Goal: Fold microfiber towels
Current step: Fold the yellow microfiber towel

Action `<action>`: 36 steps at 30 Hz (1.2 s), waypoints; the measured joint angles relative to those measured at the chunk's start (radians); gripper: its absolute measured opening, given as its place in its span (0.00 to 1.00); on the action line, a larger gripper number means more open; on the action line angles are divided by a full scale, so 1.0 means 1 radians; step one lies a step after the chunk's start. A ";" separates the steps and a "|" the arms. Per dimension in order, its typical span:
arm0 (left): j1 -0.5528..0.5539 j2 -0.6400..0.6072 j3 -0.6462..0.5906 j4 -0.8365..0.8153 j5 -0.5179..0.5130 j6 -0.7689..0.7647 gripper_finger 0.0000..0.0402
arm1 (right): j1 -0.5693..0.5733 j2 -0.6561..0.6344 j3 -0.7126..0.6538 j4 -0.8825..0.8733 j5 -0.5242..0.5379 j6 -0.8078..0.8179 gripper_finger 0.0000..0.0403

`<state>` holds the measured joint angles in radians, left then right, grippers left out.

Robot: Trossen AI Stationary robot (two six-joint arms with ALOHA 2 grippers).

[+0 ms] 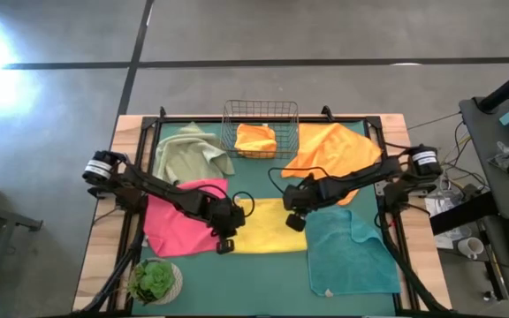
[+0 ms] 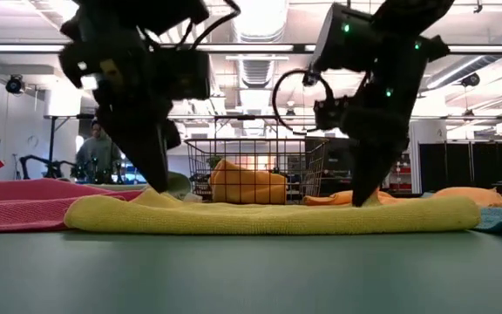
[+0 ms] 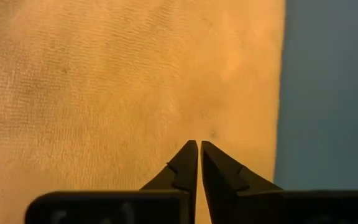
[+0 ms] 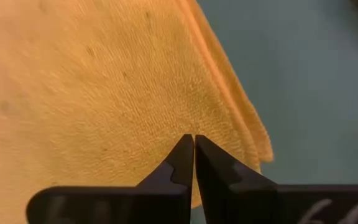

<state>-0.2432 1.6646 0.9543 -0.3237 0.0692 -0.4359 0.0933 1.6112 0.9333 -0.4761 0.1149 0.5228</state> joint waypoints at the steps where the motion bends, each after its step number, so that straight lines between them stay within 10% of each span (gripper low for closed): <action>1: 0.001 0.000 -0.012 0.015 0.000 -0.012 0.01 | 0.000 0.012 0.000 0.006 -0.003 0.000 0.02; 36: 0.306 0.115 0.025 0.056 -0.195 0.189 0.00 | 0.231 0.039 0.006 0.134 -0.180 0.357 0.02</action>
<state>0.0624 1.7793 0.9789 -0.2674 -0.1256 -0.2467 0.3242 1.6507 0.9390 -0.3424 -0.0651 0.8795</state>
